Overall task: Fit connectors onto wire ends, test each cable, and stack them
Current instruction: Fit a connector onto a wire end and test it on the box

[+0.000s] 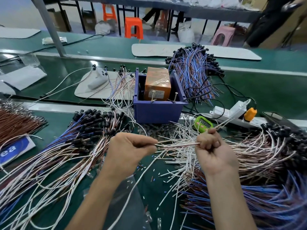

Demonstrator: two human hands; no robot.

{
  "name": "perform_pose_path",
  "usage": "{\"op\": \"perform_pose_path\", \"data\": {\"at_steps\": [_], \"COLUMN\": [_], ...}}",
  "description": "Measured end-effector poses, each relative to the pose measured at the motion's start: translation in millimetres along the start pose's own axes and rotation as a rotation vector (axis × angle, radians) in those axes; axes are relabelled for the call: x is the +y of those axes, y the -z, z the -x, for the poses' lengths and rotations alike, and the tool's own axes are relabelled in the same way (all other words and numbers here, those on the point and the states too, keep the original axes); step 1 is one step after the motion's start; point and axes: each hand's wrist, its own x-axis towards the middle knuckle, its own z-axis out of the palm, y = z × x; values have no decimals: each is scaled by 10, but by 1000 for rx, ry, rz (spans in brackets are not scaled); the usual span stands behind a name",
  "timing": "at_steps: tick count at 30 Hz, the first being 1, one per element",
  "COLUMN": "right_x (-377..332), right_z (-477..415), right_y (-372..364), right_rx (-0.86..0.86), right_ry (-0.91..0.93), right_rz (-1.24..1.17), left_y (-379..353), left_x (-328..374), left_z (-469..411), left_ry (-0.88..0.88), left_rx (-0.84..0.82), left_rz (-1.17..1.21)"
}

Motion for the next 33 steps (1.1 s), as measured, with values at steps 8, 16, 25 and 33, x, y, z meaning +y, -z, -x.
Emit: {"op": "perform_pose_path", "data": {"at_steps": [8, 16, 25, 33], "right_x": [-145, 76, 243, 320], "right_z": [4, 34, 192, 190], "right_y": [-112, -73, -30, -137], "right_rx": [10, 78, 34, 149], "right_ry": [31, -25, -91, -85], "right_rz": [-133, -155, 336, -65], "left_y": [102, -519, -381, -343], "left_x": [-249, -108, -206, -245], "left_z": [16, -47, -144, -38], "left_ry": [105, 286, 306, 190], "left_rx": [128, -281, 67, 222], "left_rz": [-476, 630, 775, 515]}}
